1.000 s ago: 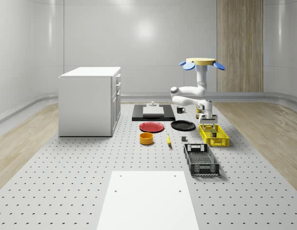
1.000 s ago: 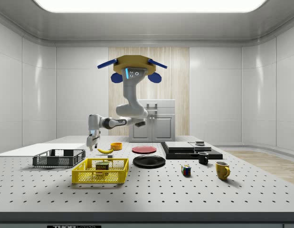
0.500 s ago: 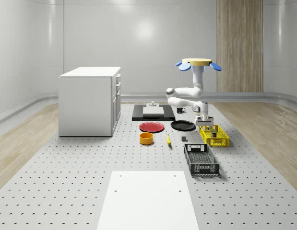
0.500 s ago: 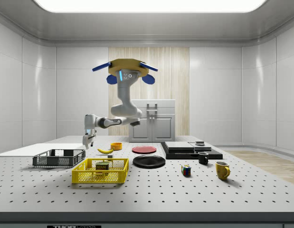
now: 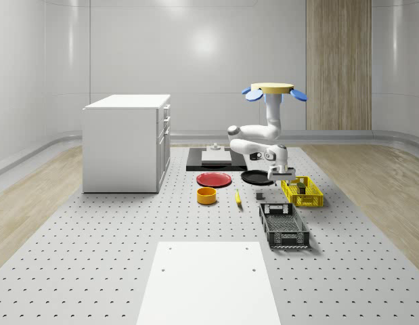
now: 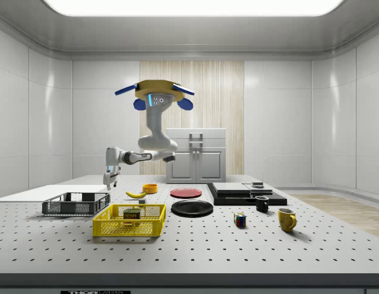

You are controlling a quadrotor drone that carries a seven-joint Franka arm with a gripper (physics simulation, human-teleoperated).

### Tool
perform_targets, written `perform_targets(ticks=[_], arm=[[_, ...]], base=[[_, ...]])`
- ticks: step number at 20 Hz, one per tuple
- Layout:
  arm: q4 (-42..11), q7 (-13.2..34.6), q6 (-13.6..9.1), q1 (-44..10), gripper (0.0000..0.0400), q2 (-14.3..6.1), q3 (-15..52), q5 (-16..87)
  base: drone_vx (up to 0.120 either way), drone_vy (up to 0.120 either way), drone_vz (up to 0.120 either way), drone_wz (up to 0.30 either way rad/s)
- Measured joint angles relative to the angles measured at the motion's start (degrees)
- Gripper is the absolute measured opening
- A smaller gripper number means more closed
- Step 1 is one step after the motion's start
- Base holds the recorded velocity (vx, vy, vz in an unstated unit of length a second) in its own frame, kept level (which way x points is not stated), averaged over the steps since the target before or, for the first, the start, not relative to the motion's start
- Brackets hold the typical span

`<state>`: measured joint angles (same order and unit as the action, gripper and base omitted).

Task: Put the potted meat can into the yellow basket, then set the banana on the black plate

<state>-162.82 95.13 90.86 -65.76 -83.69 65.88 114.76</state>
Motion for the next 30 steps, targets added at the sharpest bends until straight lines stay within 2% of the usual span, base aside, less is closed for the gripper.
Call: perform_targets(ticks=[11,25,30], arm=[[0.0,0.0,0.01,0.0,0.04,-0.01,0.0,0.0],[0.0,0.01,0.02,-0.01,0.04,-0.02,0.0,-0.01],[0.0,0.01,0.02,-0.01,0.04,-0.02,0.0,-0.01]], base=[[0.0,-0.12,0.0,0.0],[-0.12,-0.12,0.0,0.0],[-0.008,-0.12,0.0,0.0]])
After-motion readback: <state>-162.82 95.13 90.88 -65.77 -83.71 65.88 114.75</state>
